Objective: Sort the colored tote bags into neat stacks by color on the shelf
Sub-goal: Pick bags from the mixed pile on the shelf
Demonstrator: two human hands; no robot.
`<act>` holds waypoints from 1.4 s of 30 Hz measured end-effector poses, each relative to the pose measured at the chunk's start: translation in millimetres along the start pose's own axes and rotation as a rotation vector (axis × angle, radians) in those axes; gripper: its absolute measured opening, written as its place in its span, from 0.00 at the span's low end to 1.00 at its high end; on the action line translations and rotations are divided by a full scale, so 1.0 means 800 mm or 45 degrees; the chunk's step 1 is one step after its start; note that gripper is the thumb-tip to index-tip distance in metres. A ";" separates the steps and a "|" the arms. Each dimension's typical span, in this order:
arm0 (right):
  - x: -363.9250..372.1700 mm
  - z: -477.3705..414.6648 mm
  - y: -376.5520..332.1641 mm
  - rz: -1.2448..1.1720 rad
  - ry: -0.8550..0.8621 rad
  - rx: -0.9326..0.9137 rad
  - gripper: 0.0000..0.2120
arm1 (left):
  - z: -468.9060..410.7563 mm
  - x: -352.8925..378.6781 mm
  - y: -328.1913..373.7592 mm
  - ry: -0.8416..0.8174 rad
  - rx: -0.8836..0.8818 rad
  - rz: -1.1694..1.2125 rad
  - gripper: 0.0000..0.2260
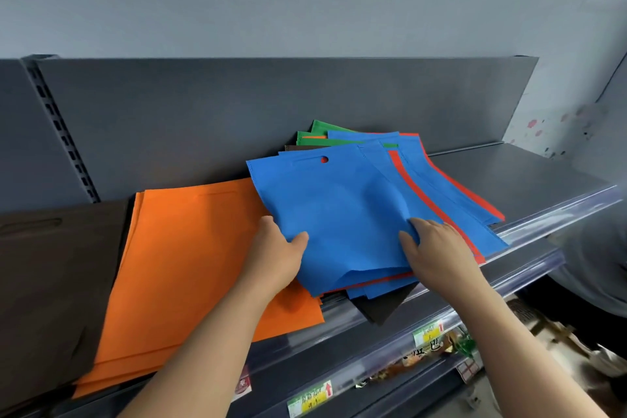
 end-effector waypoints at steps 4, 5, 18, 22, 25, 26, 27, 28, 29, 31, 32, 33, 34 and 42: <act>0.000 0.006 -0.015 -0.120 -0.012 -0.071 0.18 | -0.001 -0.010 0.014 0.058 0.048 0.059 0.17; -0.001 0.006 -0.016 -0.155 -0.011 -0.073 0.17 | -0.001 -0.016 0.019 0.086 0.077 0.068 0.17; 0.002 0.000 0.025 0.081 -0.138 0.242 0.24 | 0.021 0.024 0.014 -0.259 -0.061 0.341 0.12; 0.001 0.002 0.040 0.097 -0.145 0.376 0.26 | 0.020 0.030 0.007 -0.275 -0.105 0.416 0.20; 0.003 0.006 0.049 -0.017 -0.148 0.454 0.26 | 0.022 0.036 0.003 -0.292 -0.132 0.489 0.21; 0.002 0.007 0.050 -0.055 -0.131 0.456 0.25 | 0.023 0.037 0.003 -0.285 -0.121 0.476 0.20; 0.000 0.006 0.050 -0.084 -0.106 0.447 0.24 | 0.023 0.038 0.003 -0.272 -0.105 0.458 0.18; -0.003 0.006 0.048 -0.104 -0.076 0.427 0.22 | 0.024 0.038 0.005 -0.253 -0.081 0.440 0.17; -0.007 0.005 0.045 -0.121 -0.042 0.400 0.22 | 0.025 0.036 0.009 -0.225 -0.046 0.418 0.15; -0.019 0.006 0.037 -0.155 0.041 0.343 0.22 | 0.027 0.026 0.025 -0.140 0.058 0.386 0.11; -0.026 0.007 0.032 -0.184 0.097 0.316 0.23 | 0.028 0.019 0.034 -0.089 0.117 0.384 0.11; -0.036 0.008 0.027 -0.221 0.171 0.285 0.22 | 0.030 0.012 0.043 -0.043 0.176 0.389 0.11; -0.047 0.010 0.022 -0.259 0.251 0.254 0.22 | 0.032 0.005 0.051 -0.011 0.232 0.399 0.12; -0.107 0.020 -0.022 -0.490 0.580 0.040 0.17 | 0.046 -0.052 0.051 0.169 0.230 0.463 0.06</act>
Point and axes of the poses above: each hand's wrist, its own z-axis away from the middle knuckle, its own x-axis out of the palm, y = z × x, the point moved 10 cm from there along -z, towards the middle knuckle
